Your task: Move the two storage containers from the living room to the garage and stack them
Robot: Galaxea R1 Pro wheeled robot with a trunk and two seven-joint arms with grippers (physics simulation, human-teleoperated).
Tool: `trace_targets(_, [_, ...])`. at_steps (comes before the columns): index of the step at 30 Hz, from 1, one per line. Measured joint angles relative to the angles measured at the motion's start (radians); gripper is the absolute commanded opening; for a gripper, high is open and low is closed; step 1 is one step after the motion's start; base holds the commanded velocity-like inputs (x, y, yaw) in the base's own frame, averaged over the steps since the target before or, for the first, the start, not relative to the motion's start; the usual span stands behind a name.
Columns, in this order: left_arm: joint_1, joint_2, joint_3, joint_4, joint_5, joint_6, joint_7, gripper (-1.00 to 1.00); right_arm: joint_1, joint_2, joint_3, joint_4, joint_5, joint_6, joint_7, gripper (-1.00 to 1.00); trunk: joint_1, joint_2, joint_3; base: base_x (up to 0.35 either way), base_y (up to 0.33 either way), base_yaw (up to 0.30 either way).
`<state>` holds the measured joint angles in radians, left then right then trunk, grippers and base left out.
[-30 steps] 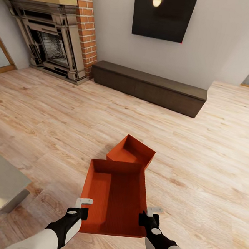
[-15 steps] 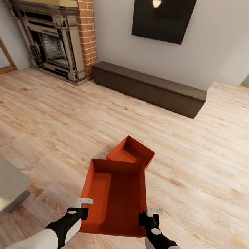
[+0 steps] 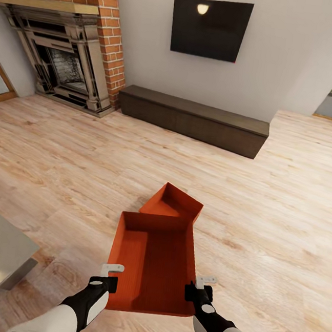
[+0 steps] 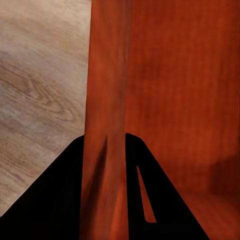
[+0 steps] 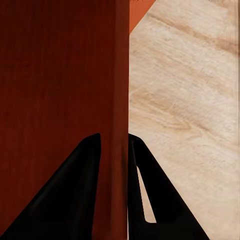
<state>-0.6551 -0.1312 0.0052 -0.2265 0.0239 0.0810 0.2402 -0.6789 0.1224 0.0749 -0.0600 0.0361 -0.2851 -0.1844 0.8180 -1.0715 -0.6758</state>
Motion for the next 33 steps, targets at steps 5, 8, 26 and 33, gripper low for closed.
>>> trace_targets(5, [0.000,0.002,-0.012,0.000,0.015,0.000,0.000,-1.00,0.000,0.000,0.000,0.000,0.001,0.001,0.000,-1.00,0.000,0.000,0.007,0.000,0.000,-0.094])
trace_targets(8, [0.000,0.002,-0.012,0.000,0.015,0.001,0.000,-1.00,0.000,0.000,0.001,0.001,0.000,0.001,0.000,-1.00,0.000,0.000,0.011,0.000,0.000,-0.093])
trace_targets(26, [0.000,0.001,-0.012,0.002,0.015,0.002,0.001,-1.00,0.000,-0.001,-0.001,0.001,0.001,0.002,0.001,-1.00,0.000,0.000,0.030,0.000,0.000,-0.051])
trace_targets(33, [0.000,0.002,-0.013,0.002,0.016,0.002,0.000,-1.00,0.000,0.000,0.001,0.002,-0.001,0.001,0.000,-1.00,0.000,0.000,0.041,0.000,0.000,0.000])
